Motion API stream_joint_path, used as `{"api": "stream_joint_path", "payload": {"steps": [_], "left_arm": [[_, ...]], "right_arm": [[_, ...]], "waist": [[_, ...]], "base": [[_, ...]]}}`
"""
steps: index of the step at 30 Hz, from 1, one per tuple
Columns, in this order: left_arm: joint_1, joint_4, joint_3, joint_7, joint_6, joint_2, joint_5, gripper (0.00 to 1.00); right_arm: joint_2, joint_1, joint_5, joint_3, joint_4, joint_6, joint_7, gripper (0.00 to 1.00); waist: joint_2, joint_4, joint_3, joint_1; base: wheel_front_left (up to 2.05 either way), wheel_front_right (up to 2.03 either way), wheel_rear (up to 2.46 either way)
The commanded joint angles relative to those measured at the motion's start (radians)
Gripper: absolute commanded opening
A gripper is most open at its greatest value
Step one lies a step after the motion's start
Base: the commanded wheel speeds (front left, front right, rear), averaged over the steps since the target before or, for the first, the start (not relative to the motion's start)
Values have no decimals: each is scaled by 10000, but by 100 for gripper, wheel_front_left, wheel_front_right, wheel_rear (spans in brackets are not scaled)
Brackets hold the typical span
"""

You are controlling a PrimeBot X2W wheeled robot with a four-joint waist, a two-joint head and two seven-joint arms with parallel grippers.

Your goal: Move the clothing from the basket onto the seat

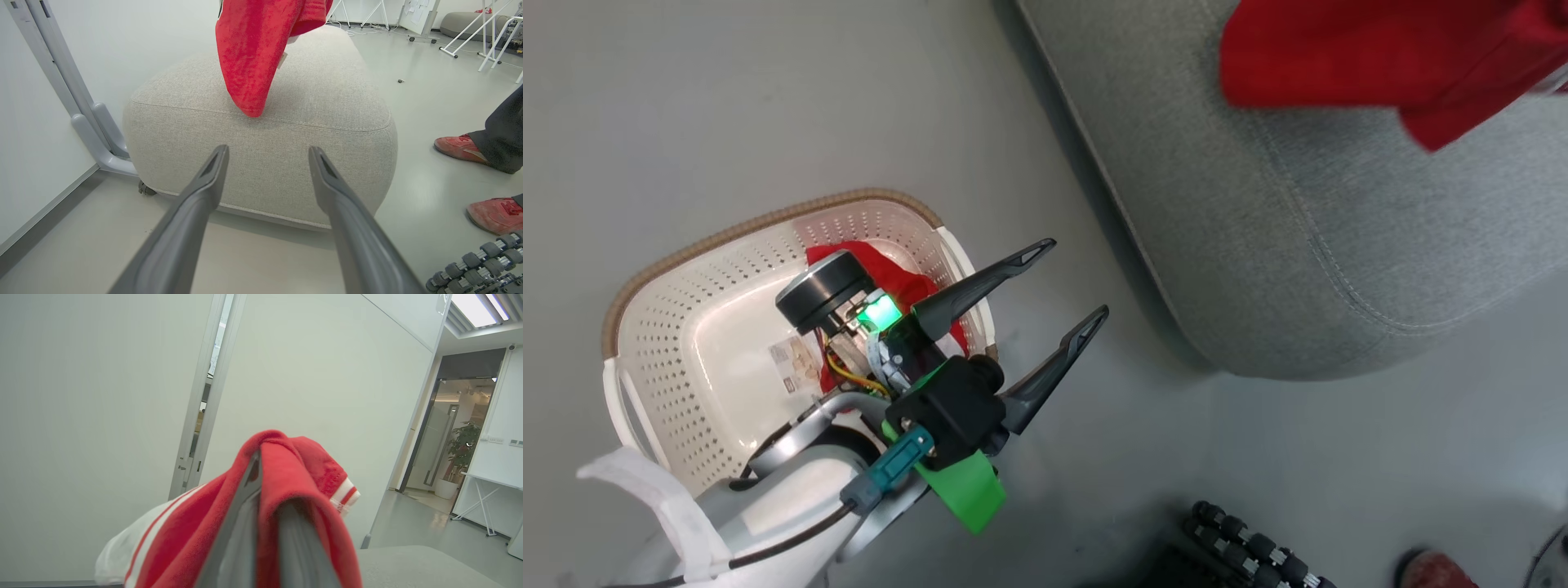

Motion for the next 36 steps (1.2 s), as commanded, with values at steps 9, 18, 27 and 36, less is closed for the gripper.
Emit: {"api": "stream_joint_path", "payload": {"steps": [9,18,27,36], "left_arm": [[-1143,-341,-122,-319,-164,75,299,100],[-1356,138,-510,-1156,-239,-368,196,100],[-538,964,-474,-2098,215,-819,-331,100],[914,2277,540,-2650,995,-1700,-1078,100]], "right_arm": [[-1704,-2304,-183,-1666,1828,-10,-3,0],[-1098,-1323,-551,-2843,4600,-10,-4,11],[68,865,-894,-3260,3946,-10,-4,100],[645,3549,-983,-1470,2733,-10,-4,100]], "waist": [[0,1753,2874,-1],[0,2180,2701,-1],[0,2232,1266,-1],[0,2859,-1197,-1]], "base": [[0,0,0],[0,0,0],[0,0,0],[0,0,0]]}}
